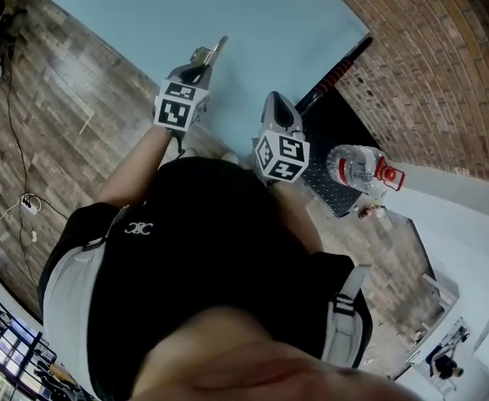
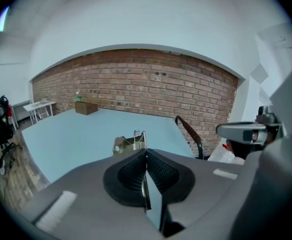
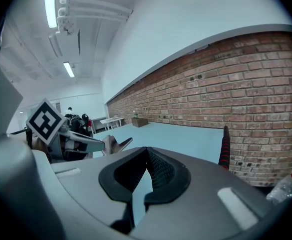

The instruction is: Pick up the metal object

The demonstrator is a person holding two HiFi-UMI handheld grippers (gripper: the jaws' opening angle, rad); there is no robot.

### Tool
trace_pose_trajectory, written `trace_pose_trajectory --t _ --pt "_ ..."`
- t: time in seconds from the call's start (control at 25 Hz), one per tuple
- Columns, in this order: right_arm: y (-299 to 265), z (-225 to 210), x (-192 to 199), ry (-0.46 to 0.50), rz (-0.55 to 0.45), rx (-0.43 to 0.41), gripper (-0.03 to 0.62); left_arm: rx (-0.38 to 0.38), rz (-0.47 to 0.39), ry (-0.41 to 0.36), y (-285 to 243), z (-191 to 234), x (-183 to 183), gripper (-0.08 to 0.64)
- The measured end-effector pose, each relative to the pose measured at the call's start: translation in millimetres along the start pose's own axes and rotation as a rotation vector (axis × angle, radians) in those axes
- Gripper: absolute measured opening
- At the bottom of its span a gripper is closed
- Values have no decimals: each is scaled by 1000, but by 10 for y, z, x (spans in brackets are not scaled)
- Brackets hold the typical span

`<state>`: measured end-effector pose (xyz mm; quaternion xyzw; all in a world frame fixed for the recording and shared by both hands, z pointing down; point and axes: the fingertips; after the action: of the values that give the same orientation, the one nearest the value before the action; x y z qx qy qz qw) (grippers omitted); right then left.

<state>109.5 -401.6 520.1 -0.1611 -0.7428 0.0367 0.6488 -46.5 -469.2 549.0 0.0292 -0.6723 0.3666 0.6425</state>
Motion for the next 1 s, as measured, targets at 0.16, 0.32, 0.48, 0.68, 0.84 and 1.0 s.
trace_pose_trajectory --t 0.16,0.32,0.48,0.68,0.84,1.0 --pt "-44 46 -44 7 -19 -17 14 -23 -74 6 173 -18 -225 3" --pt "-87 79 -164 70 -65 -2 14 -82 -165 -96 400 -79 -472 5" --pt "-151 129 -244 79 -85 -15 14 -98 -193 -70 510 -150 -528 5" --pt "-212 246 -293 78 -96 -42 12 -117 -172 -53 542 -110 -518 5" --pt "-234 303 -266 66 -86 -56 12 -132 -163 -44 583 -54 -482 5" --pt "-245 320 -258 52 -83 -65 12 -138 -150 -31 595 -23 -438 5"
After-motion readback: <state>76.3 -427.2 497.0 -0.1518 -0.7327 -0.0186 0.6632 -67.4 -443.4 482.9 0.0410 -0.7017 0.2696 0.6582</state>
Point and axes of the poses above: the fingertips, and each gripper's own axes: y backward along the fingers, z to its left, x out of its underside, and after that the axes turned 6 degrees about -z, right-handed
